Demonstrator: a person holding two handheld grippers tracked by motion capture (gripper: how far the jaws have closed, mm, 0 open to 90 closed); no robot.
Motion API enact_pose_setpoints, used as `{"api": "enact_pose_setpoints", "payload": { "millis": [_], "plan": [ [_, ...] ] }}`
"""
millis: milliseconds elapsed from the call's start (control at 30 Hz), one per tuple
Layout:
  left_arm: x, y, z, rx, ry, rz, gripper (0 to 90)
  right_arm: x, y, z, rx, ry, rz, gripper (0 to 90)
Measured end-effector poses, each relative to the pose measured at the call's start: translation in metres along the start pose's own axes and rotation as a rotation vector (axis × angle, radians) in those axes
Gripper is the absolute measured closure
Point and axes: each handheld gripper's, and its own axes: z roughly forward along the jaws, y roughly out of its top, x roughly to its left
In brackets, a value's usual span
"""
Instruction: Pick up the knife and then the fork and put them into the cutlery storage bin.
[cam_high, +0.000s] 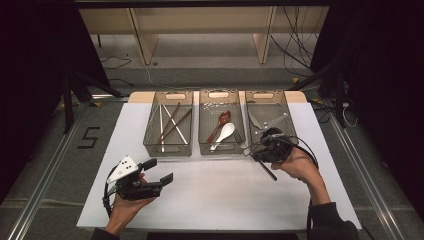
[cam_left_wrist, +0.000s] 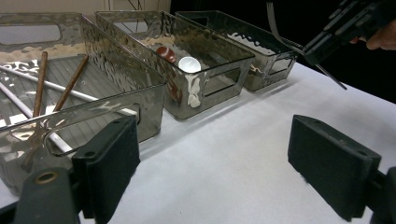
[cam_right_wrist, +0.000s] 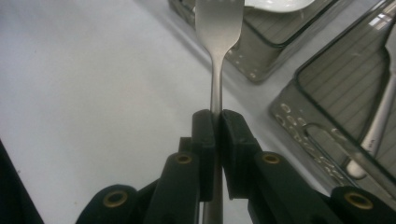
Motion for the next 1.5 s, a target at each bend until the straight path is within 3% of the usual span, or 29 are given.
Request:
{"api": "enact_pose_setpoints", "payload": {
  "millis": [333,733,1500],
  "plan": [
    [0.0,0.0,0.0,-0.001,-0.001,-0.003,16.1,-0.022,0.017,-0.016,-0.068,-0.043,0.037,84.8],
    [0.0,0.0,0.0,-0.001,0.001,-0.004,16.1,-0.044,0.037,-0.027,-0.102,-0.098,0.071,84.8],
    [0.0,0.0,0.0,-0.001,0.002,-0.003,16.1,-0.079,0.057,-0.022,-0.149,-0.179,0.154,84.7]
  ]
}}
